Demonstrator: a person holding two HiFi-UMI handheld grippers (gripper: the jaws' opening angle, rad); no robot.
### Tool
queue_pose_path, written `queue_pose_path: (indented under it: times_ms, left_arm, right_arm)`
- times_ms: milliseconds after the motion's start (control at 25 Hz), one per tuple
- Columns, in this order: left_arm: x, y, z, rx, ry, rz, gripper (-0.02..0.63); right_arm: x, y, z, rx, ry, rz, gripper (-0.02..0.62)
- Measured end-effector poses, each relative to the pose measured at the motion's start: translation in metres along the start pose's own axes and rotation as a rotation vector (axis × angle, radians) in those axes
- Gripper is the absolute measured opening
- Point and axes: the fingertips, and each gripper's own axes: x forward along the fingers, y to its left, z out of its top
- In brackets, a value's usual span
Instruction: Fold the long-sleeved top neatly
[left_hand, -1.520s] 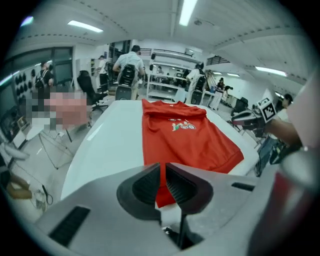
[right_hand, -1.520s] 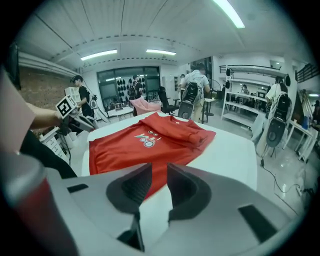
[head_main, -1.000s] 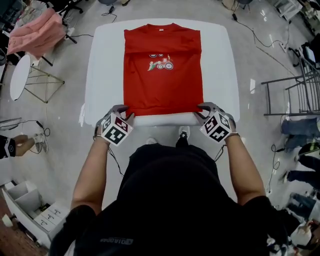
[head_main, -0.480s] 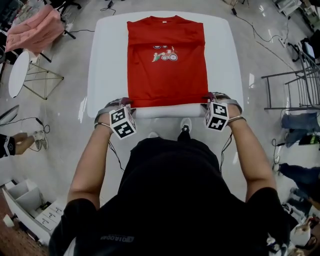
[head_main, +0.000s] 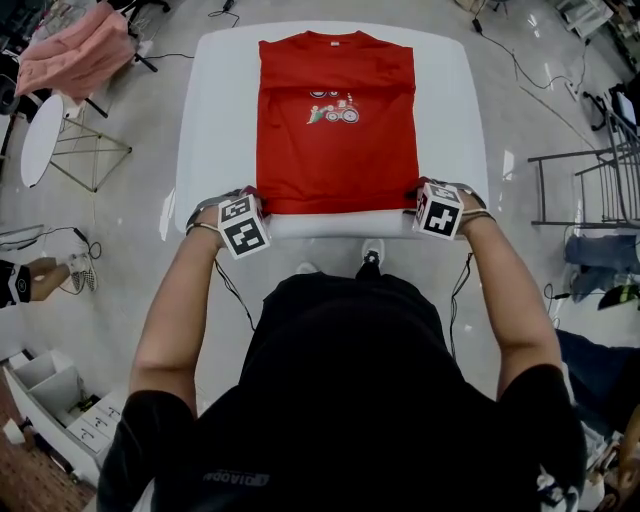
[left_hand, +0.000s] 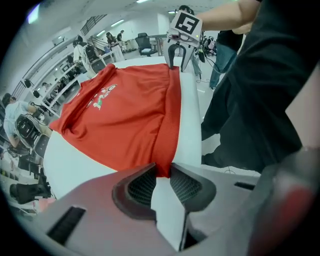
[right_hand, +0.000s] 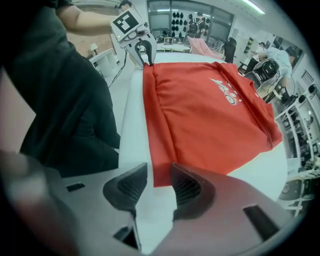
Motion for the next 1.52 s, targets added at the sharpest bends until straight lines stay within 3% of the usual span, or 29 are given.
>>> queue_pose_path:
  times_ms: [80, 200, 360, 440, 520, 600, 720, 1000, 1200, 1400, 1520]
  left_arm:
    - [-0.001, 0.003, -0.001, 0.001, 0.025, -0.042, 0.077]
    - [-0.002, 0.007, 0.001, -0.005, 0.049, -0.078, 0.040]
    - [-0.002, 0.007, 0.001, -0.043, 0.024, -0.041, 0.031]
    - [-0.002, 0.006, 0.000, -0.070, -0.011, 0.002, 0.028]
    - [-0.002, 0.004, -0.001, -0.090, -0.040, 0.042, 0.028]
    - [-0.006, 0.002, -0.003, -0.110, -0.066, 0.066, 0.028]
    - [-0.018, 0.000, -0.006, -0.133, -0.107, 0.081, 0.028]
    - [-0.047, -0.030, -0.014, -0.091, -0.124, 0.003, 0.026]
    - [-0.059, -0.061, -0.024, -0.113, -0.158, -0.066, 0.026]
    - [-0.072, -0.087, -0.032, -0.095, -0.175, -0.173, 0.026]
    - [-0.084, -0.075, -0.030, -0.073, -0.184, -0.163, 0.026]
  right_arm:
    - [0.000, -0.004, 0.001, -0.008, -0.001, 0.025, 0.117]
    - [-0.001, -0.006, 0.002, -0.032, 0.013, 0.048, 0.101]
    - [0.000, -0.004, 0.005, -0.073, -0.001, 0.007, 0.103]
    - [-0.001, 0.000, 0.004, -0.107, -0.035, -0.043, 0.086]
    - [-0.001, 0.001, -0.001, -0.174, -0.050, -0.139, 0.028]
    - [-0.003, 0.002, -0.005, -0.226, -0.054, -0.230, 0.025]
    - [-0.013, 0.007, -0.006, -0.212, -0.078, -0.280, 0.023]
    - [-0.045, 0.043, 0.002, -0.073, -0.103, -0.169, 0.023]
    - [-0.050, 0.083, 0.004, -0.025, -0.097, -0.089, 0.023]
    - [-0.056, 0.125, 0.007, 0.008, -0.095, 0.057, 0.023]
    - [-0.074, 0.120, 0.017, 0.058, -0.151, 0.098, 0.023]
